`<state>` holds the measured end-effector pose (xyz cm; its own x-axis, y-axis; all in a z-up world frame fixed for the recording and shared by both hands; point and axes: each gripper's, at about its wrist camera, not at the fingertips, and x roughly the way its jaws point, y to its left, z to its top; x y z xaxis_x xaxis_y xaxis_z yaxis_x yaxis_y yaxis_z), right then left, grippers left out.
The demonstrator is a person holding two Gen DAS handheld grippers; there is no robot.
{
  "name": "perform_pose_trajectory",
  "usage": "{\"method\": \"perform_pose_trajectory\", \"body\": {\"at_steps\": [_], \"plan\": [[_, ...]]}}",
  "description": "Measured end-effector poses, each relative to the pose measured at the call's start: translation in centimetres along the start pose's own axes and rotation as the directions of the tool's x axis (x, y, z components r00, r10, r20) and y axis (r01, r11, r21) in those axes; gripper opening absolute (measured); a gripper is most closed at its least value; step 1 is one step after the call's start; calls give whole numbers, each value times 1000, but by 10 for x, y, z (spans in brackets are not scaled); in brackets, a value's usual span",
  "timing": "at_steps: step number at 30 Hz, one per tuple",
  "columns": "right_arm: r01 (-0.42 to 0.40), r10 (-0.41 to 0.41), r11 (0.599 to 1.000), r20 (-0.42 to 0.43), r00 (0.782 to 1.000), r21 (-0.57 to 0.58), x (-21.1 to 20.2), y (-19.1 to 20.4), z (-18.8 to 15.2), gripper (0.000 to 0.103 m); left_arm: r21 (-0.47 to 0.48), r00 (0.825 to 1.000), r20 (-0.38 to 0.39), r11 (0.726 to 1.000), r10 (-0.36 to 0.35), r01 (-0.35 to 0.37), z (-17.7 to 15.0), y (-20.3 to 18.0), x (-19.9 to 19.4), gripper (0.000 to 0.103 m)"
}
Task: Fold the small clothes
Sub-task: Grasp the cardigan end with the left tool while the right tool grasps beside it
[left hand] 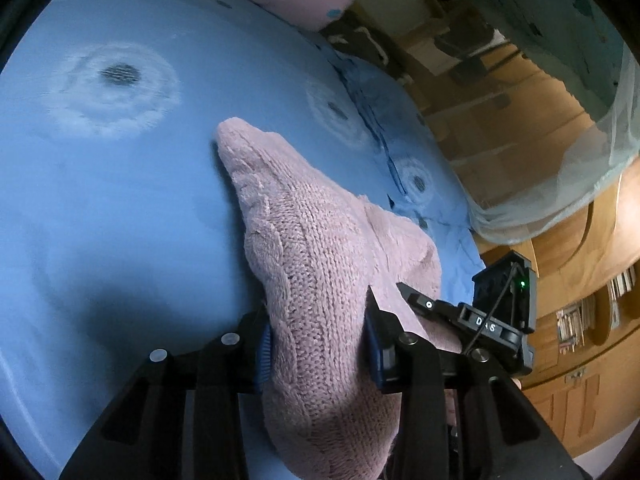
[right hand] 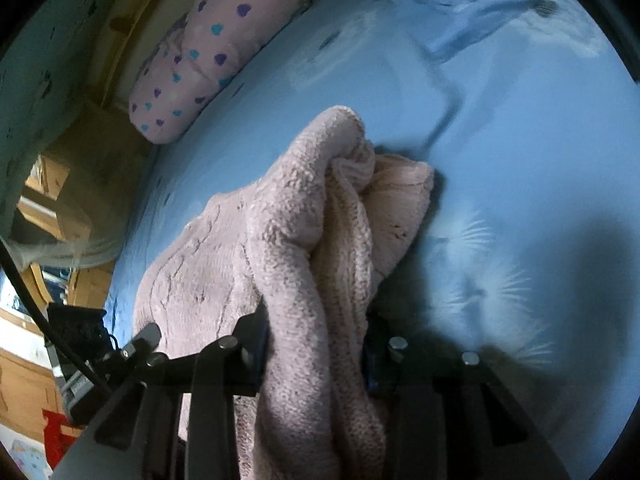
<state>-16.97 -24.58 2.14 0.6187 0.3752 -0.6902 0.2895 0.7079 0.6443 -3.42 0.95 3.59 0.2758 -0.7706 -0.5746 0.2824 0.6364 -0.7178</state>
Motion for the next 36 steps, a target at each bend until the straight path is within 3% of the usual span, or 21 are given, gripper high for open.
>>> {"method": "perform_pose_trajectory", "body": {"at_steps": [10,18,21,23,26,28,30,33,36], "plan": [[-10,5,997,-65,998,-80,36,47,-2,36,-34,999,25,999,40,-39,-4,18,-32,17],[-18,0,983,-100,995,-183,55,79,-14,37,-47,999,-4,998,51,-51,-11,29,-53,18],[14,-30,985,-92,995,-170,58,80,-10,45,-103,998,-15,993,58,-59,-14,37,-51,22],[91,-106,980,-76,991,-176,60,80,-6,53,-160,998,-1,985,59,-58,-14,44,-53,25],[198,-209,950,-22,978,-244,55,90,1,70,-220,987,155,975,38,-3,-12,48,-81,31],[288,-290,910,39,956,-298,51,97,4,86,-165,968,248,986,32,10,-6,39,-99,58],[323,-327,885,46,944,-335,53,102,9,92,-107,960,281,994,12,19,-3,30,-104,62],[308,-322,872,27,946,-381,54,104,11,93,-95,976,216,995,14,6,-7,26,-87,63],[321,-349,814,34,936,-484,53,111,6,93,-166,986,122,982,110,-89,-15,40,-62,65]]}}
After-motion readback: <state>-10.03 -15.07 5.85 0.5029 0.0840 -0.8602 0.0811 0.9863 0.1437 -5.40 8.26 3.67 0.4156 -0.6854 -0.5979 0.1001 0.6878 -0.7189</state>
